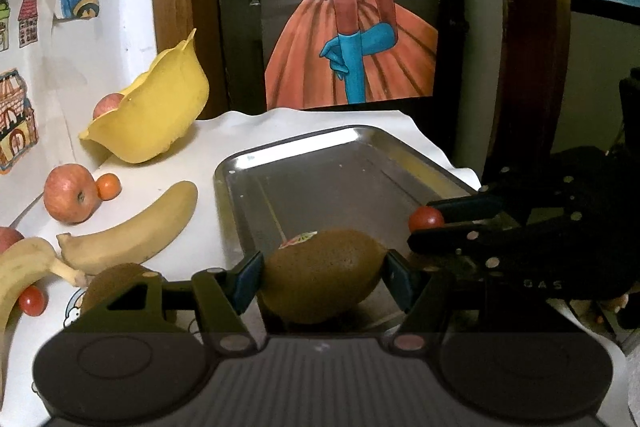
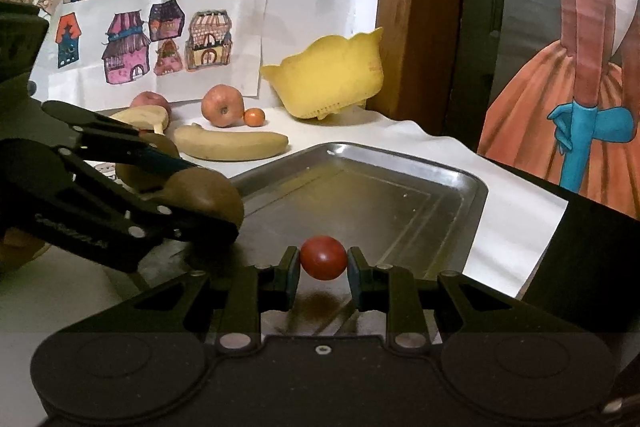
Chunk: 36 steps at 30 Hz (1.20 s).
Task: Organize fruits
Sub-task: 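Carry the tomato into the metal tray and open the right tool while the left tool releases the kiwi there, then lift both tools away from the metal tray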
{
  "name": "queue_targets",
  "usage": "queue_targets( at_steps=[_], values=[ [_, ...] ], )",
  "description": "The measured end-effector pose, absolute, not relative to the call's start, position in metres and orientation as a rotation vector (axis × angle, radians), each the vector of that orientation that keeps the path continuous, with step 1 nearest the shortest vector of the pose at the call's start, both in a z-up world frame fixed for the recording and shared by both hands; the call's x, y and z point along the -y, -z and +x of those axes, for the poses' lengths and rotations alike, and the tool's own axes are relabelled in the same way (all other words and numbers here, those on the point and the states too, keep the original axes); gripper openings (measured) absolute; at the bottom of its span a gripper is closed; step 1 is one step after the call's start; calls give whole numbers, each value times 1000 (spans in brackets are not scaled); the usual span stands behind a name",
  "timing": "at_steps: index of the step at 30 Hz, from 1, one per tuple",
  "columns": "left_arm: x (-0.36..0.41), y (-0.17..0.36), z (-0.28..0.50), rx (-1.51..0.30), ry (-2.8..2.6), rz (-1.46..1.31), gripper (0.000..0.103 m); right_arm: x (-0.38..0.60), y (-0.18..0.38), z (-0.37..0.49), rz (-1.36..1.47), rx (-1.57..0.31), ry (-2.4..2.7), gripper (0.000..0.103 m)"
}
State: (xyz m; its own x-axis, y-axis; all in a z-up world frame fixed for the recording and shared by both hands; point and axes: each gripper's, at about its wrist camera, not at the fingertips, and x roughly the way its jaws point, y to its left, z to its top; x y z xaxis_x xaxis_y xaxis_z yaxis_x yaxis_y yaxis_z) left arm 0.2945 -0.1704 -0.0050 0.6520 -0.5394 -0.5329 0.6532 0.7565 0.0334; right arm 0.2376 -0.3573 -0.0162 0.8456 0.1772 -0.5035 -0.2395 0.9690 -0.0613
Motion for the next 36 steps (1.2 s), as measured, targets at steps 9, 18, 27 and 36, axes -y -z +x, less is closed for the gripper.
queue_targets(
  at_steps=[9,18,27,36],
  values=[
    [172,5,298,-528,669,217,70,351,13,245,-152,-506,-203,31],
    [164,-5,288,-458,655,191,85,352,8,236,-165,-454,-148,64],
    [148,-20,270,-408,614,134,95,346,-14,201,-182,-369,-121,92],
    [116,-43,233,-330,541,69,102,323,-42,153,-203,-279,-133,102]
  ],
)
